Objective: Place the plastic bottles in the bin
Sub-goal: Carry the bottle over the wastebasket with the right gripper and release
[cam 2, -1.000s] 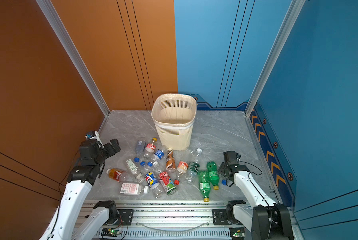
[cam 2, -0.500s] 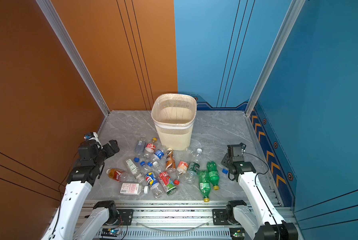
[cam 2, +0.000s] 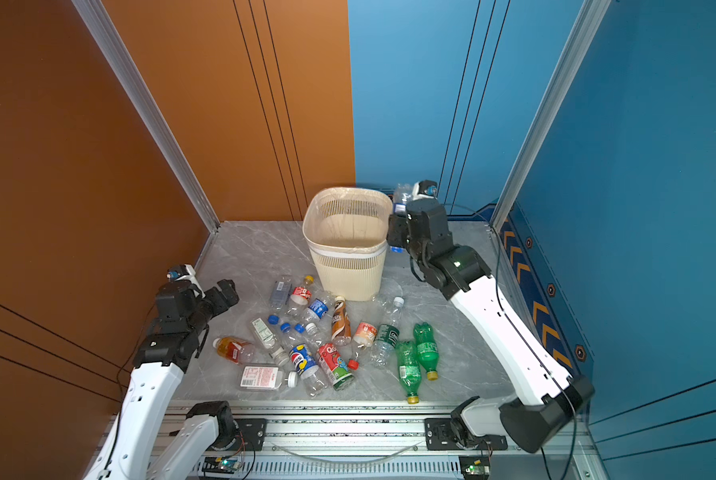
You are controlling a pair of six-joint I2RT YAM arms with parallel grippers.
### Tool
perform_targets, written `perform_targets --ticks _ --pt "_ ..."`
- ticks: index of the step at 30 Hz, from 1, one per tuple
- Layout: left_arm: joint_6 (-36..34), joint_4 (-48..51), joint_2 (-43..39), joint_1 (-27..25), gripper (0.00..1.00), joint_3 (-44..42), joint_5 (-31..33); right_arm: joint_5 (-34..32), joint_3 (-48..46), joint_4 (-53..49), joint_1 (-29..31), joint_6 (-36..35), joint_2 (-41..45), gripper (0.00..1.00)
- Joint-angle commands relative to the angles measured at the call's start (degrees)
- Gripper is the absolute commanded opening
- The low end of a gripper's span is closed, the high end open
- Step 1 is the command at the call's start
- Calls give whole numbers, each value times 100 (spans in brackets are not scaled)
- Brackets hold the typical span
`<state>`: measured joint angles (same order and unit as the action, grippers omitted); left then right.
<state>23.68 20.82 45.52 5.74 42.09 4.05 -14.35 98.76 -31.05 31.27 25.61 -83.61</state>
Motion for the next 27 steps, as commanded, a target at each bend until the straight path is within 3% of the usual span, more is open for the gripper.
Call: perform_targets --ticks 1,10,27 --pt "36 45 -71 54 98 -76 -46 299 1056 116 92 -268 -902 44" --pt "23 -21 -112 87 98 -69 -197 636 3222 -417 73 -284 -2940 44" --pt "119 -41 -20 209 98 -91 -273 749 2801 -507 342 -232 -3270 45"
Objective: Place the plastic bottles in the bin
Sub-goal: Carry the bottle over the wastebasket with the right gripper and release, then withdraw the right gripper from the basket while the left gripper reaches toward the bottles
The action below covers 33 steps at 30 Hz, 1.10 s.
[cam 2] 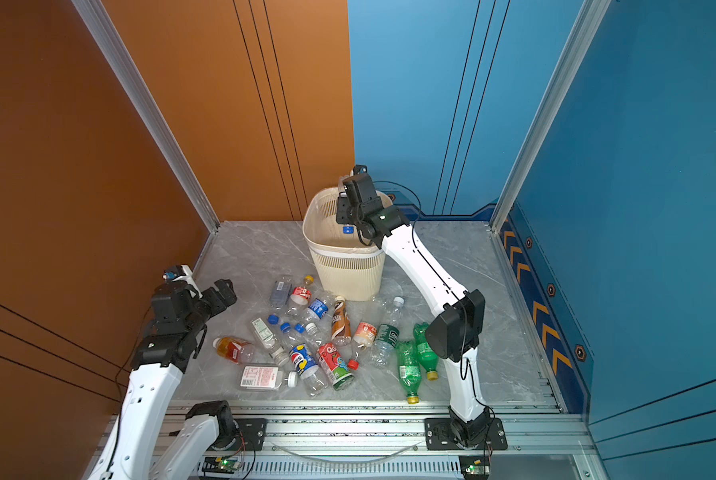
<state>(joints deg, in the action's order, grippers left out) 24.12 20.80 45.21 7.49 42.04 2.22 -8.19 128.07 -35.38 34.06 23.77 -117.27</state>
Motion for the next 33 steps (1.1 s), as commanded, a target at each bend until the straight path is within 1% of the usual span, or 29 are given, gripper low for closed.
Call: perform_targets --ticks 1,2,4,7,9,11,14,19,21,23,25,28,30,33 --pt "73 -18 20 42 98 -82 -74 157 -156 -79 72 -48 112 46" --pt "75 -31 15 42 98 -74 -104 168 -187 -68 70 -40 133 47" --pt "84 -73 -8 43 98 -91 -168 217 -292 13 80 -39 222 53" --pt "94 -18 21 52 98 -83 -49 273 -460 136 83 -136 513 69" --pt "85 -22 28 57 98 -65 -70 170 -629 202 89 -196 789 78" --pt "77 -49 6 42 98 -70 -86 38 -1200 545 92 -219 1352 90" --pt "75 3 64 44 98 -60 -12 -240 -2421 1269 84 -213 2397 100" --pt "106 -56 67 34 98 -78 -108 -713 -5083 2329 48 -187 4344 100" --pt "127 -32 131 43 99 -73 -101 -850 -6093 2493 -2 10 5074 99" --pt "119 -35 209 42 100 -27 -247 -1043 -7076 2679 -35 254 5759 100" --pt "119 -32 295 34 99 -4 -324 -1206 -7725 2679 -92 563 6214 99" --pt "77 89 492 -33 97 81 -446 -1092 -8163 2337 -286 918 6549 100" --pt "-22 290 726 -139 95 271 -589 -1057 -8275 2155 -376 949 6619 100" --pt "-147 700 1094 -450 91 619 -496 -939 -8255 2011 -516 997 6598 99"
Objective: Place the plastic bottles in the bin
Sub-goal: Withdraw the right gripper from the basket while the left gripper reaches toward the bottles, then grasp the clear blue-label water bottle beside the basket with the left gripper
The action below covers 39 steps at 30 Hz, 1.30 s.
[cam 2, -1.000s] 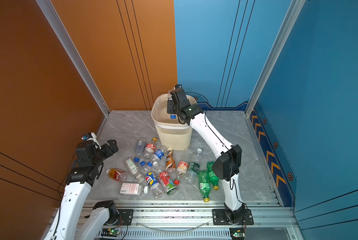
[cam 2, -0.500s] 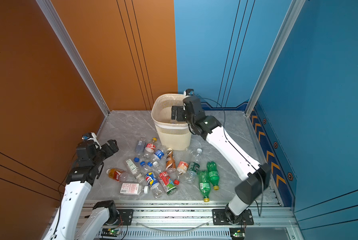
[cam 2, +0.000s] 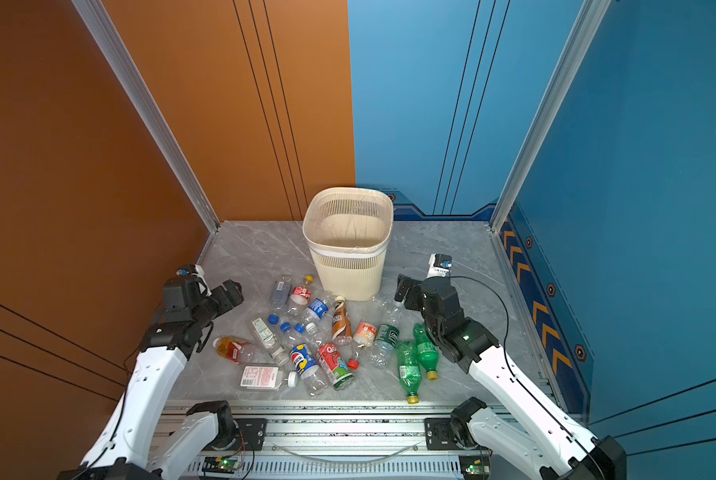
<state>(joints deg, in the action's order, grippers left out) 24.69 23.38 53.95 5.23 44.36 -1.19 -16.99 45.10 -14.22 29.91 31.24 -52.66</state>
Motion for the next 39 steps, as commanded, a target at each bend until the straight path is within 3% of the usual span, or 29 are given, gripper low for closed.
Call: perform_targets --ticks 1,6,11,19,39 --pt "-216 560 396 -352 90 499 -150 4 60 -116 -138 243 123 99" --pt "-215 650 1136 -1083 88 822 186 32 -5 -17 -246 304 55 99" --pt "-403 675 2000 -1847 82 1282 976 122 -77 -11 -314 303 55 99" --pt "-310 869 3194 -1917 82 1841 1136 143 -271 -72 -539 374 366 100" --pt "-141 471 4513 -1822 84 2301 1078 461 -513 -70 -1138 591 684 100"
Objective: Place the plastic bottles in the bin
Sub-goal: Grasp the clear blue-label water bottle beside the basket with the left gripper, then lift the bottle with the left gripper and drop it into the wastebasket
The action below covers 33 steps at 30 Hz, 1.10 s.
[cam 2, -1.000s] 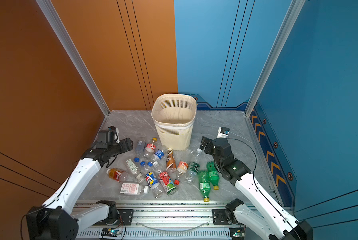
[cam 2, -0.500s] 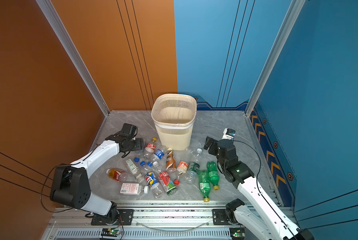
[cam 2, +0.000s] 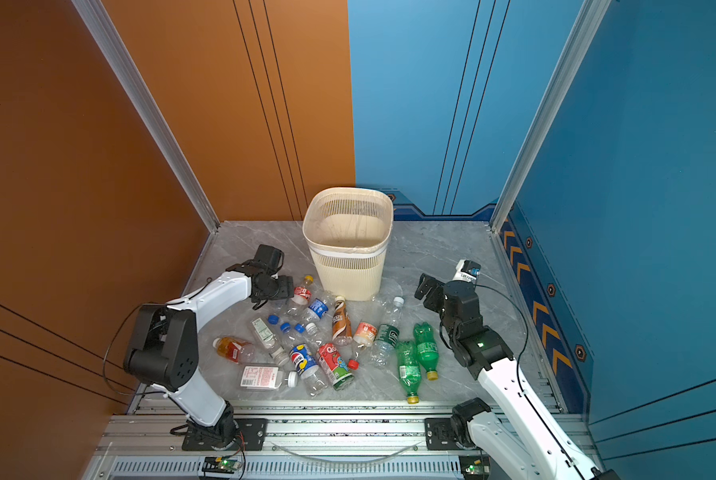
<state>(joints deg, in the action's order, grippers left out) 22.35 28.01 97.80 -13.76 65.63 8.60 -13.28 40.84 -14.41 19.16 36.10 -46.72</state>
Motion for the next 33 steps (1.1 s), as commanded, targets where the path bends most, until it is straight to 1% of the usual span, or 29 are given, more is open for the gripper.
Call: perform_targets --ticks 1,8,13,17,22,25,29,33 --pt "90 -21 179 109 83 180 63 114 -90 -48 -78 115 108 100" --pt "155 -263 445 396 76 240 -95 117 -146 -59 -147 161 188 100" --pt "283 -414 601 644 68 395 -354 134 -165 1 -225 235 187 99" --pt "299 -450 763 717 57 521 -451 126 -191 19 -244 273 193 100" --pt "415 -497 828 785 50 486 -556 115 -195 -41 -280 266 264 100" --pt "535 -545 762 837 39 436 -715 118 -201 -29 -323 327 302 100" --pt "658 -621 498 931 38 438 -848 125 -219 -10 -343 325 296 100" --pt "724 -621 -47 979 38 451 -984 194 -166 -70 -359 338 314 100"
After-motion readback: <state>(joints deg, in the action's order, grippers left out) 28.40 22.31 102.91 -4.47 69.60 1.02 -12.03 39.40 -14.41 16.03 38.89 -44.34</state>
